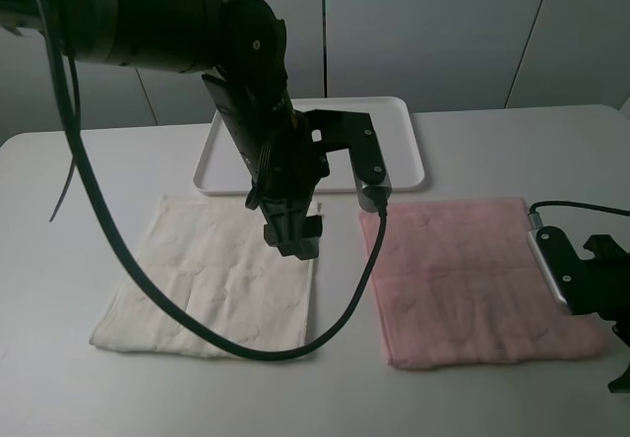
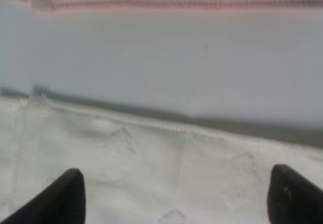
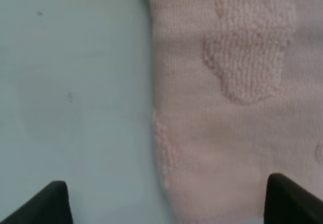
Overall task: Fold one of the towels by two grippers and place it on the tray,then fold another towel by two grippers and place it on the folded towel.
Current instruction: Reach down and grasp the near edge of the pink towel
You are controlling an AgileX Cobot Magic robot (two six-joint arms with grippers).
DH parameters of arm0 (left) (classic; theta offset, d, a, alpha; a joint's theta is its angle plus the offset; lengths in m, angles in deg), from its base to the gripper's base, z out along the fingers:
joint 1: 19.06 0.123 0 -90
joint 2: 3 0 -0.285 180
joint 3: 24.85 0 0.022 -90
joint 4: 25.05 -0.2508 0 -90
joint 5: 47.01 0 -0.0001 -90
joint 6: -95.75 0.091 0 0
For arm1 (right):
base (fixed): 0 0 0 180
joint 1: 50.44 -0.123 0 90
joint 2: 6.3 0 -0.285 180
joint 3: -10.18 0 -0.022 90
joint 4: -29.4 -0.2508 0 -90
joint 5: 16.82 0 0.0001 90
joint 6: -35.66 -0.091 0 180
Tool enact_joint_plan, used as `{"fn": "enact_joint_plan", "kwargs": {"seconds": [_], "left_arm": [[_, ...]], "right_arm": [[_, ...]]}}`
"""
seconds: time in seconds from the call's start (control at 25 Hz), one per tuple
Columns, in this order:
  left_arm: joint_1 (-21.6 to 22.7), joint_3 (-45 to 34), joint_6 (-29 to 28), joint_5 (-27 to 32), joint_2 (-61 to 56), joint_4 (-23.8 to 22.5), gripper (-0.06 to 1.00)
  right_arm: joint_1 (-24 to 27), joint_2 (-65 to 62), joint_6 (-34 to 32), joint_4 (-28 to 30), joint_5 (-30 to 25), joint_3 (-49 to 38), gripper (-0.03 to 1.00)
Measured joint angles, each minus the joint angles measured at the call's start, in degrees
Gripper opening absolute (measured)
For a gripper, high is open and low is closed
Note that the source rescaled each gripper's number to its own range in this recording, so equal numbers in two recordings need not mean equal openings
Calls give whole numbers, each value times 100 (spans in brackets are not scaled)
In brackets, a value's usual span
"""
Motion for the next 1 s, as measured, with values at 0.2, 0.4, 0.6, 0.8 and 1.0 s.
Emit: {"fn": "enact_joint_plan", "kwargs": {"seconds": [0.2, 0.4, 0.6, 0.8, 1.0], "left_arm": [[0, 0, 0, 0, 0, -20, 93], [0, 0, 0, 0, 0, -32, 93], [0, 0, 0, 0, 0, -42, 93], [-25, 0, 0, 0, 0, -12, 93], [-471, 0, -50, 0, 0, -3, 93]], "right_arm": [[3, 206, 11, 229, 0, 0, 83], [3, 502, 11, 436, 71, 0, 83], [3, 628, 11, 668, 101, 22, 82], [3, 628, 11, 738, 89, 22, 82], [3, 636, -47, 846, 100, 22, 82]]}}
